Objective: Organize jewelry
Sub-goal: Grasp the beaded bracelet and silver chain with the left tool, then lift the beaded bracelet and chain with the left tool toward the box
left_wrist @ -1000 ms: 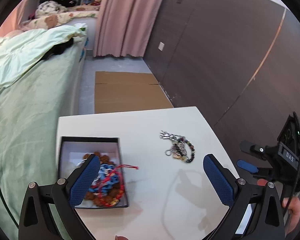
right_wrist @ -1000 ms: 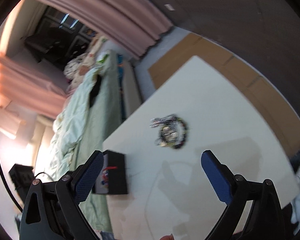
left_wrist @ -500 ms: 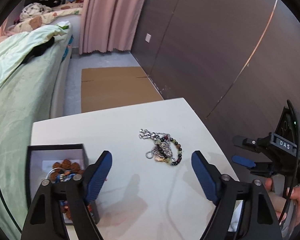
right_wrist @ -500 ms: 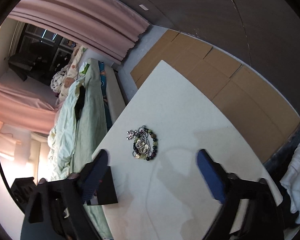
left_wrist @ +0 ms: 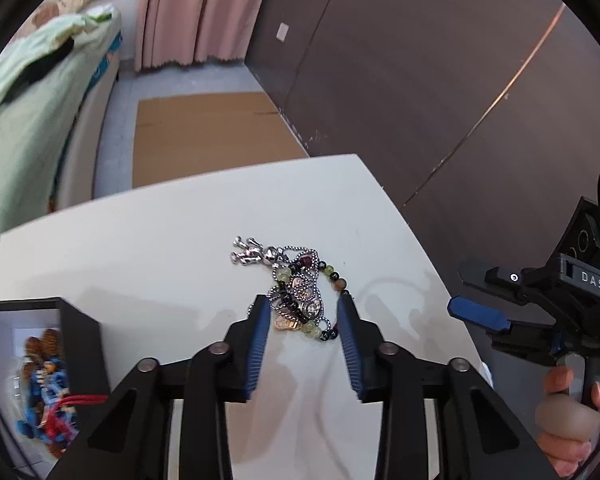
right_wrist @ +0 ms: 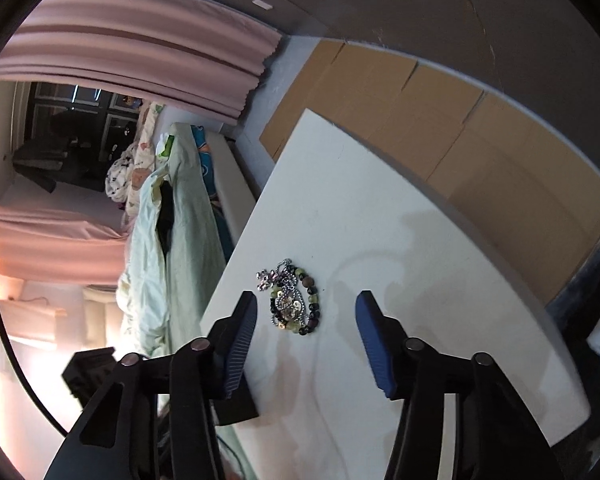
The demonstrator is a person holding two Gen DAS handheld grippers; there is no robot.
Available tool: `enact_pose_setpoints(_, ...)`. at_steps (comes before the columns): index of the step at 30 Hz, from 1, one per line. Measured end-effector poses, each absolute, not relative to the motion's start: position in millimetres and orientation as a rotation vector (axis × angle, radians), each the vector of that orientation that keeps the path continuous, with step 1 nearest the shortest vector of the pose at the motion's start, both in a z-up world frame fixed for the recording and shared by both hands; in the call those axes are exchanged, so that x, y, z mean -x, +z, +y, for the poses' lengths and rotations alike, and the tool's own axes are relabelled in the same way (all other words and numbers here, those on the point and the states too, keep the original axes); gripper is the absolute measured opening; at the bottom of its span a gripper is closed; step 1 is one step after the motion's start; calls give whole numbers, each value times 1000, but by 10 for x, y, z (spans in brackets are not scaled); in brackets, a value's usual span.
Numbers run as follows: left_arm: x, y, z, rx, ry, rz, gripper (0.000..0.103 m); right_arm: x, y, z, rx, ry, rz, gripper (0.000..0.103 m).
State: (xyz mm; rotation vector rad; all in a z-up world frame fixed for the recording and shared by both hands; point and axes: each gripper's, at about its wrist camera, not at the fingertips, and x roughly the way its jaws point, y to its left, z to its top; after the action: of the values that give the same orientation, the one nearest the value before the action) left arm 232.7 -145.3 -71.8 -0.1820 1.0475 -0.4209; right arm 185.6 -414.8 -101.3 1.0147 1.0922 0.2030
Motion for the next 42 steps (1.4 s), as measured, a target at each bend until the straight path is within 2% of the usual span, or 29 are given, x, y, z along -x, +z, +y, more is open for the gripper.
enact_pose_setpoints(3, -2383, -810, -1472, 209, -421, 1076, 23, -1902, -1042, -4157, -1031, 200, 1096, 51)
enact_pose_setpoints(14, -2467, -1047, -1583, 243, -393, 1140, 18, -1909, -1059, -4185, -1054, 208, 1099, 51)
enact_pose_setpoints(22, -2510, -1077, -1562, 244, -368, 1119, 14, -1896, -1072, -4236, -1062, 194, 1095, 51)
enact_pose_setpoints(25, -2532, -1078, -1555, 255, -378, 1125, 8, -1906, -1074, -4215, -1057, 198, 1100, 51)
enact_pose_setpoints(42, -2308, -387, -1282, 342, -470, 974, 7, -1921, -1062, -4152, -1023, 220, 1106, 51)
